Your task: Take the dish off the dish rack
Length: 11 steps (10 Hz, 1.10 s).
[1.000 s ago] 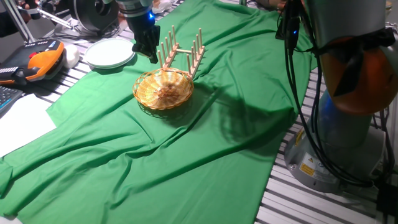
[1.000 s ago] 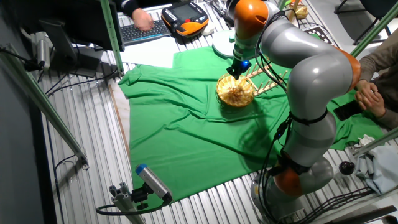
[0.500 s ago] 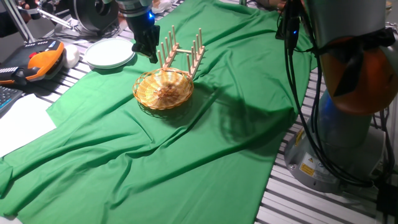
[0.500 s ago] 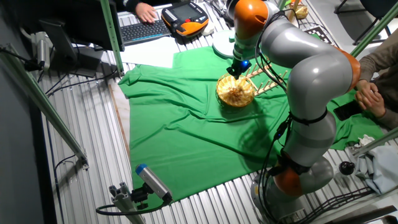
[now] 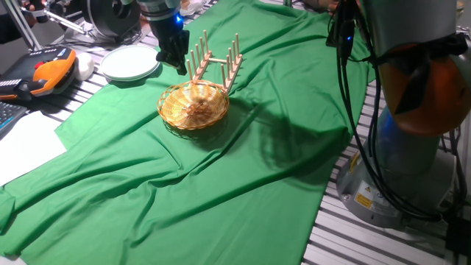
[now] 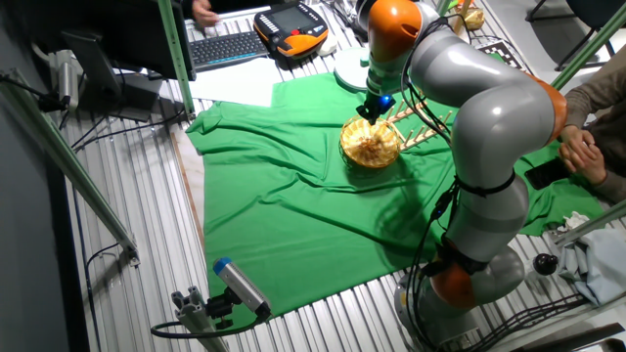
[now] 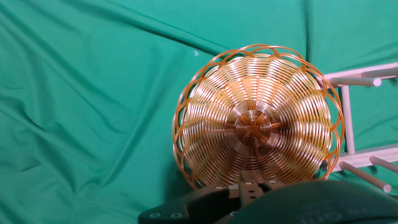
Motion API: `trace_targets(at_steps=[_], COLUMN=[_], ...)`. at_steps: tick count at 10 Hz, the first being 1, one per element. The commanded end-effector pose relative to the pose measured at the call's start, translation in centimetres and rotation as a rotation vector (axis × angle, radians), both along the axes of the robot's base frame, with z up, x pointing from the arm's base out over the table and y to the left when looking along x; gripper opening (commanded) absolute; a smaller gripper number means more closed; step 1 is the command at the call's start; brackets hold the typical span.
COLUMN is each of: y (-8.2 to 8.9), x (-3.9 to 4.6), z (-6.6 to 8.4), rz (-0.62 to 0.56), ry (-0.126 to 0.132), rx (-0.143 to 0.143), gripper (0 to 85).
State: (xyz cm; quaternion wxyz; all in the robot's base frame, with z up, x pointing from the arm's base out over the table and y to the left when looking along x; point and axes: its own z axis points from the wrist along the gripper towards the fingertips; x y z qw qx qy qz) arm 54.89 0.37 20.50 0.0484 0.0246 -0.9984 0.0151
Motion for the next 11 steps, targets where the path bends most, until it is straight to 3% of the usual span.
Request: trace_targets(at_steps=[1,6,7,10,11], y=[0.0,-0.03,0.01,-0.03,-0.02], x=[-0.01,0.09,0.01,0.17,0.17], z=[-0.02,0.02,0.01,-0.01,-0.02], rz=[-0.001,-0.015,-0.002,0.029,0.037], ry=[-0.003,-0.002,0.014,0.058,0.057], rx=[-0.001,-0.007,0.009,-0.023,-0.029], gripper=[0.0,0.0,0.0,0.0,0.0])
